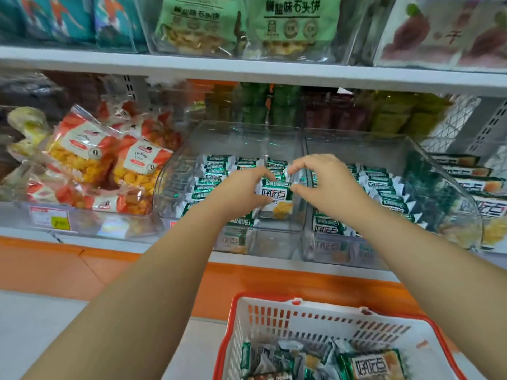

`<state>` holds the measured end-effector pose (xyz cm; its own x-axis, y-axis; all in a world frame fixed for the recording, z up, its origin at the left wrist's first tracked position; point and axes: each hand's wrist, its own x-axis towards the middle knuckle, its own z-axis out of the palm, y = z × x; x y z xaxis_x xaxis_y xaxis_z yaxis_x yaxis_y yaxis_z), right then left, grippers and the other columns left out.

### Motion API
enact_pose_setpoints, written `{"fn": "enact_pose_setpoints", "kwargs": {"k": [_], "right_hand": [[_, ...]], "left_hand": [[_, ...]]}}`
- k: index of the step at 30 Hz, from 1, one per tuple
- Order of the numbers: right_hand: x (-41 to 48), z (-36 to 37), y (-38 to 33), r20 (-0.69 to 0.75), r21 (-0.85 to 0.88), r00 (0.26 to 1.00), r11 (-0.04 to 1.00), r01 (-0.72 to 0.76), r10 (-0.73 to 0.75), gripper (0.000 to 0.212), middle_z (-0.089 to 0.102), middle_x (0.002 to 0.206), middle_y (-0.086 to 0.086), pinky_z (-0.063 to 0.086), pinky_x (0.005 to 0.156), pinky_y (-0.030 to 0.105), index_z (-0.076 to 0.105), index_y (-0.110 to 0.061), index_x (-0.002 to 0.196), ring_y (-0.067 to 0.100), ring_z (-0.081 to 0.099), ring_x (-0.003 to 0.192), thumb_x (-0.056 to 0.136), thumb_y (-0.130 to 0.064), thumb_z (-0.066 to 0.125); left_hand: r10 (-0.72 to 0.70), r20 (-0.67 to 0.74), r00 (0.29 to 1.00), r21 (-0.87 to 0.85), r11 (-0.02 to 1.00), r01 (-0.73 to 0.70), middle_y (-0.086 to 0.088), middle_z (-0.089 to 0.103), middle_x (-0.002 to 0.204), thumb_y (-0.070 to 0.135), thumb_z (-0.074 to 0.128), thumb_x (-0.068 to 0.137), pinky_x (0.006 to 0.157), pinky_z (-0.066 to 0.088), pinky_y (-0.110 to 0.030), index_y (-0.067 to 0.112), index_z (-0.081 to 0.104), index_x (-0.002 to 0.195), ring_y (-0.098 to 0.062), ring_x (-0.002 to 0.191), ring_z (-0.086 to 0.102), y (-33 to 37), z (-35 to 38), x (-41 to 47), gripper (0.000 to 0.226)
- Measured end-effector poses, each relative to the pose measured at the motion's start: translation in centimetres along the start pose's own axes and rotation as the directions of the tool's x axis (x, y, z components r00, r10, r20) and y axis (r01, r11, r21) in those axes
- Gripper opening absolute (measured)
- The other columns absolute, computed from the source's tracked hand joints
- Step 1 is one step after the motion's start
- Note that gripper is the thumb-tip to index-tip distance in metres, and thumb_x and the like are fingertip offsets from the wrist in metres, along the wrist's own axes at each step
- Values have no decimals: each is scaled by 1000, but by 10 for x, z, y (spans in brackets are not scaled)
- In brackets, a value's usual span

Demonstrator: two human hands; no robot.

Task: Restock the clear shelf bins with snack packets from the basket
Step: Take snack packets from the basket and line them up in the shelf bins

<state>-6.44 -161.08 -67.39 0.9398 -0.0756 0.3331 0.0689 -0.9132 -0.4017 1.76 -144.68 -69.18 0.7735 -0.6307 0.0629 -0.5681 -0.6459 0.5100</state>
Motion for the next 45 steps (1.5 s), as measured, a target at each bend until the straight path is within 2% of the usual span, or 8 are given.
{"fn": "enact_pose_setpoints", "kwargs": {"k": [4, 13, 17, 27, 32, 34, 40, 45], "right_hand": [[-8, 10, 19, 5, 96, 1000, 995, 16, -16, 14, 54, 128, -3, 26, 100, 20, 66, -21, 102, 14, 44, 124, 89, -22, 63], [-16, 22, 23, -4, 254, 1000, 967, -8, 9, 13, 43, 136, -7, 20, 99, 19, 67, -24, 99, 7, 34, 130, 94, -24, 55], [-17, 24, 23, -16, 279, 1000, 960, 0, 5, 13, 42, 137, -5, 19, 100, 19, 66, -22, 98, 8, 33, 132, 94, -22, 54], [-33, 19, 17, 63, 251, 998, 967, -36, 21, 31, 22, 154, -11, 15, 109, 23, 56, -30, 126, 6, 20, 141, 95, -31, 53], [-88, 45, 9, -386, 126, 919, 983, 137, -79, 19, 59, 118, 5, 26, 101, 9, 68, -11, 104, 15, 48, 114, 91, -18, 55], [-117, 67, 16, -458, 86, 880, 979, 186, -127, 17, 62, 100, 8, 37, 93, 15, 68, -5, 95, 16, 54, 99, 89, -12, 54], [-194, 140, 51, -63, 184, 991, 977, -105, 119, 21, 60, 97, -1, 44, 80, 21, 66, -12, 98, 9, 53, 92, 94, -19, 47], [-221, 177, 94, 454, 74, 795, 872, -484, 403, 21, 66, 109, 0, 39, 78, 15, 66, -15, 110, 12, 60, 96, 94, -16, 53]], "left_hand": [[25, 74, 997, 107, 994, -32, -7, 64, 92, 25, 70, 86, 57, 41, -27, 21, 53, 119, -14, 65, 56, -5, 16, 19, 37], [23, 68, 997, 300, 953, -42, -5, 54, 112, 22, 73, 80, 84, 45, -35, 21, 53, 107, -23, 104, 49, -13, 39, 38, 34], [-5, 106, 994, 439, 897, -42, -5, 47, 118, 24, 70, 81, 78, 40, -34, 22, 54, 112, -26, 111, 46, -12, 45, 39, 35], [-61, 23, 998, 226, 973, 55, -6, 49, 125, 29, 73, 81, 94, 45, -41, 23, 53, 123, -25, 115, 47, -8, 31, 28, 47], [275, -435, 858, 118, 961, -249, -2, 58, 107, 15, 56, 90, 81, 47, -34, 13, 62, 109, -18, 94, 56, 9, 46, -47, 20], [377, -448, 810, 138, 925, -354, -3, 61, 96, 13, 48, 88, 73, 46, -31, 11, 63, 100, -18, 86, 57, 1, 69, -83, 19], [142, 72, 987, 199, 968, -154, 0, 60, 112, 24, 42, 86, 79, 51, -43, 22, 65, 104, -29, 96, 61, -61, 155, -130, 30], [-13, 225, 974, 177, 984, -28, -2, 40, 144, 19, 59, 89, 104, 41, -41, 23, 52, 133, -25, 129, 44, -92, 178, -142, 44]]}}
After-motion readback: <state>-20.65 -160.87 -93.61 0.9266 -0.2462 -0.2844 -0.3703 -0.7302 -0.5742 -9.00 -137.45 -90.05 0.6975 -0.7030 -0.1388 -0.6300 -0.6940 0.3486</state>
